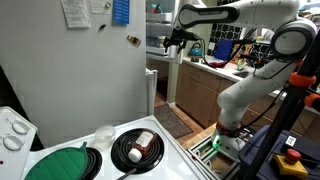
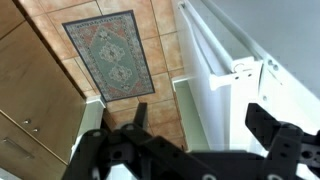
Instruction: Remove the white and green pack from the open fridge and put it in the clear container on the stove.
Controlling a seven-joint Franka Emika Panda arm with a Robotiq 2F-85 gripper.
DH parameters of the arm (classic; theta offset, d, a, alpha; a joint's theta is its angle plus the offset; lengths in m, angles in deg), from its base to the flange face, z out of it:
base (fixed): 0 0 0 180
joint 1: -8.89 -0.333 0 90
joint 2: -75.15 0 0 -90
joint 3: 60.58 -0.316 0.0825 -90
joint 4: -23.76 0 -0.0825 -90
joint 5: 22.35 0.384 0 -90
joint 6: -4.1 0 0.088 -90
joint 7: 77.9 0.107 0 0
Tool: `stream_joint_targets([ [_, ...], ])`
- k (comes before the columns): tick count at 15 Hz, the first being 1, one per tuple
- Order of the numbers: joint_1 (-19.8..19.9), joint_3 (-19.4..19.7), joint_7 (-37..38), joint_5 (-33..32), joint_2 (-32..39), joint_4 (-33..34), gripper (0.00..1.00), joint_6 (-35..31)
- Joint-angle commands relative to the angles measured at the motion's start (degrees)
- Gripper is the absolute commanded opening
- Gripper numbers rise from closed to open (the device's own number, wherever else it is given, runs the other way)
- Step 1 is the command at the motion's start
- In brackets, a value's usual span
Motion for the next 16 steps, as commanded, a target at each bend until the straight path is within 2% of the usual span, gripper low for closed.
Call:
stream_joint_targets([
  [1, 0.5, 0.0, -0.3, 0.3, 0.1, 0.8, 1.0, 0.1],
  [13, 0.4, -0.3, -0.2, 0.2, 0.5, 0.9, 1.0, 0.1],
  [16, 0.2, -1.8, -3.3, -3.5, 1.3, 6.5, 1.0, 2.0],
])
